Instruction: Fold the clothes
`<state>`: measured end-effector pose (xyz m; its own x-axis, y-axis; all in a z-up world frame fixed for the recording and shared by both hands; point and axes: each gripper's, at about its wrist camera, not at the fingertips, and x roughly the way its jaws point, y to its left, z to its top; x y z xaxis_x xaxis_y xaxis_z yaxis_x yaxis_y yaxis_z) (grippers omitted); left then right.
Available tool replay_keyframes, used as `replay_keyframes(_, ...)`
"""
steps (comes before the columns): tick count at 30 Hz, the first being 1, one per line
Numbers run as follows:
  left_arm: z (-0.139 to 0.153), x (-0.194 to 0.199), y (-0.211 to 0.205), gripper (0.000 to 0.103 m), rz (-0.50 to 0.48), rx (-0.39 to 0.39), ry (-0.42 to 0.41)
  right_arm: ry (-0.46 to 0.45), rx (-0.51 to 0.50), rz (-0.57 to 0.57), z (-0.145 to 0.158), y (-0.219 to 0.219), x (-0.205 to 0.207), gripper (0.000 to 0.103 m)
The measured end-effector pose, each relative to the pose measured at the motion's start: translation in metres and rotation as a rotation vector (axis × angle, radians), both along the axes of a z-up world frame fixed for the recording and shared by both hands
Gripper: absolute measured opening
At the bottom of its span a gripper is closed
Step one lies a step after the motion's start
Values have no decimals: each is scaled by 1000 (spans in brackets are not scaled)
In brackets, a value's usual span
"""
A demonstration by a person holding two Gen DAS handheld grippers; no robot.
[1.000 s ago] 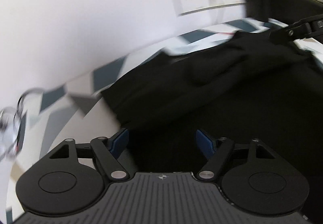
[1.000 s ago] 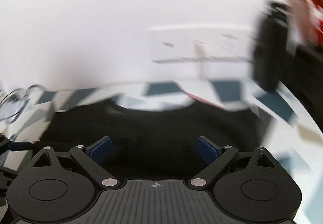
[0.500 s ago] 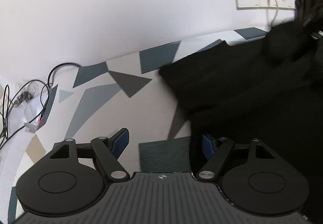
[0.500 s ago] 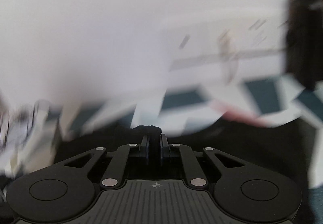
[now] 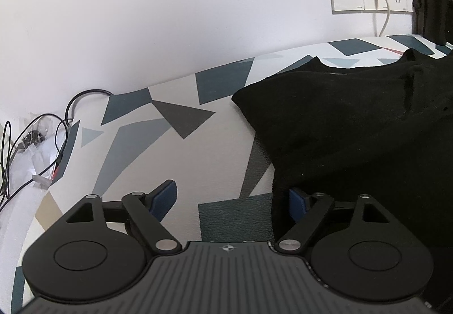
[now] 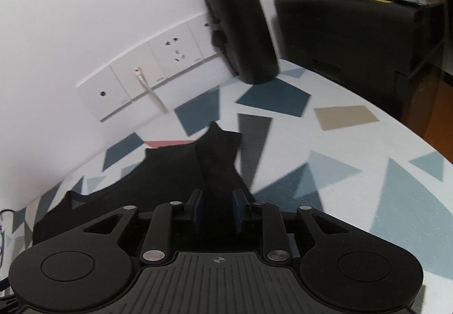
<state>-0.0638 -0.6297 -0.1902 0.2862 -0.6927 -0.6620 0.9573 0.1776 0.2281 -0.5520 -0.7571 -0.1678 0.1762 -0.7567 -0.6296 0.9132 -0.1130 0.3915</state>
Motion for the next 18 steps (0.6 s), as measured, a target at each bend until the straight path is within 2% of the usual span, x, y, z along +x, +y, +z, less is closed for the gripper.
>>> replay_keyframes(5,0,3,0,85,23,-3,18,-70,53,69,-11,-33,13,29)
replay_keyframes(8,0,4,0,88,38,-6,29,-145,104,40,-23,-43,14,35)
replay_keyframes(10,0,5,0,88,46,-7,35,-206,149,-40,-34,-50,7,42)
replay_keyframes(12,0,4,1,89,44,-10,23,-275,145,-86,-40,-55,0,41)
replay_keyframes(13,-1,3,1,89,40,-11,11,-309,138,-106,-43,-57,-4,39)
replay_keyframes(15,-1,0,1,89,32,-13,-12,-323,133,-94,-43,-63,-3,15)
replay_keyframes(16,-1,-1,1,89,27,-12,-22,-321,133,-78,-41,-67,-2,6)
replay_keyframes(18,0,1,1,89,26,-8,-13,-317,90,-60,-26,-70,0,5)
